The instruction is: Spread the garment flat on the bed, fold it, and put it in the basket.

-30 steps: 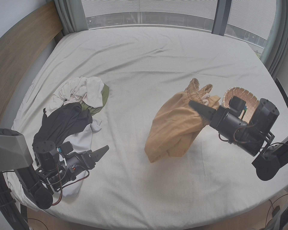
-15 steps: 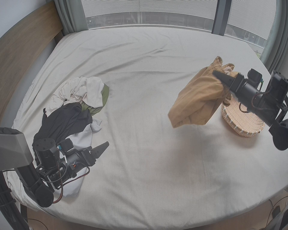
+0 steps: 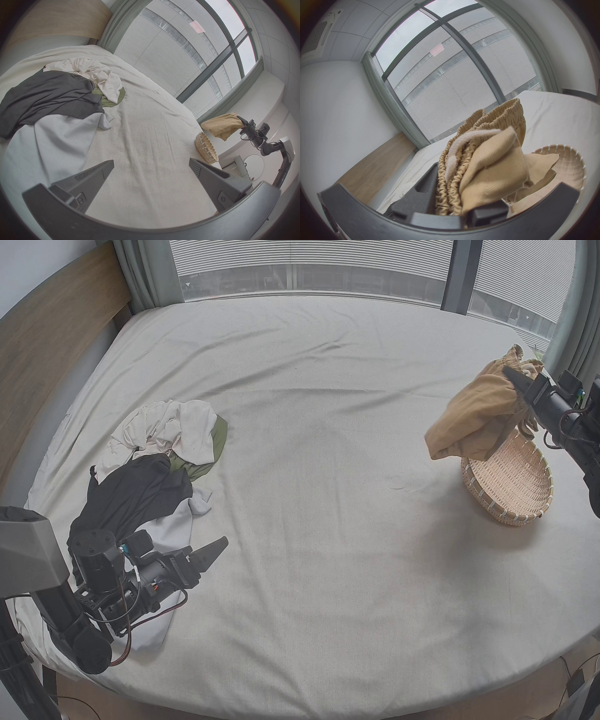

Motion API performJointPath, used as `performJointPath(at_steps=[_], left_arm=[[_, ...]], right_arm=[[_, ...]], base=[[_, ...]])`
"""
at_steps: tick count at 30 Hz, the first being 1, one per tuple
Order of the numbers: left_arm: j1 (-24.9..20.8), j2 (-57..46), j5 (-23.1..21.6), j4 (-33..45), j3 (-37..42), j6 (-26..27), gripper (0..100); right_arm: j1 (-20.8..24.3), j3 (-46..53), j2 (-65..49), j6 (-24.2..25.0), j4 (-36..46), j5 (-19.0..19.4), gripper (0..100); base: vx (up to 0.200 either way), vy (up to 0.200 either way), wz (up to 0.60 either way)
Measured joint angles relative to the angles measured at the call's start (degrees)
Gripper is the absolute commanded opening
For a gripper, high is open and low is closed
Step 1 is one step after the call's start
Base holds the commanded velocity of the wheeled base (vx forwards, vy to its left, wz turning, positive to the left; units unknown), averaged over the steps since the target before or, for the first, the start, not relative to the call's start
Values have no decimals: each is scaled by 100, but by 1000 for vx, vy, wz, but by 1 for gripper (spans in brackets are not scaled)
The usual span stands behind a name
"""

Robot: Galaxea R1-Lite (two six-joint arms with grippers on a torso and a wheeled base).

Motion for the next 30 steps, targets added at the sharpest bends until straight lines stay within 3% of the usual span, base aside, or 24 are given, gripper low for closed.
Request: performJointPath(at_steps=[15,16,30], left_arm=[[-28,-13,2,-11,27,-5,100],[-28,-16,4,-13,33,-5,100],[-52,-38,4,-9,93,-7,100]], right_arm=[[-708,30,780,-503,-327,11,0],[-744,37,846,-536,-356,11,100],[-788,521,703,-730,-257,9,100]], base=[[0,0,0],[0,0,0],[0,0,0]])
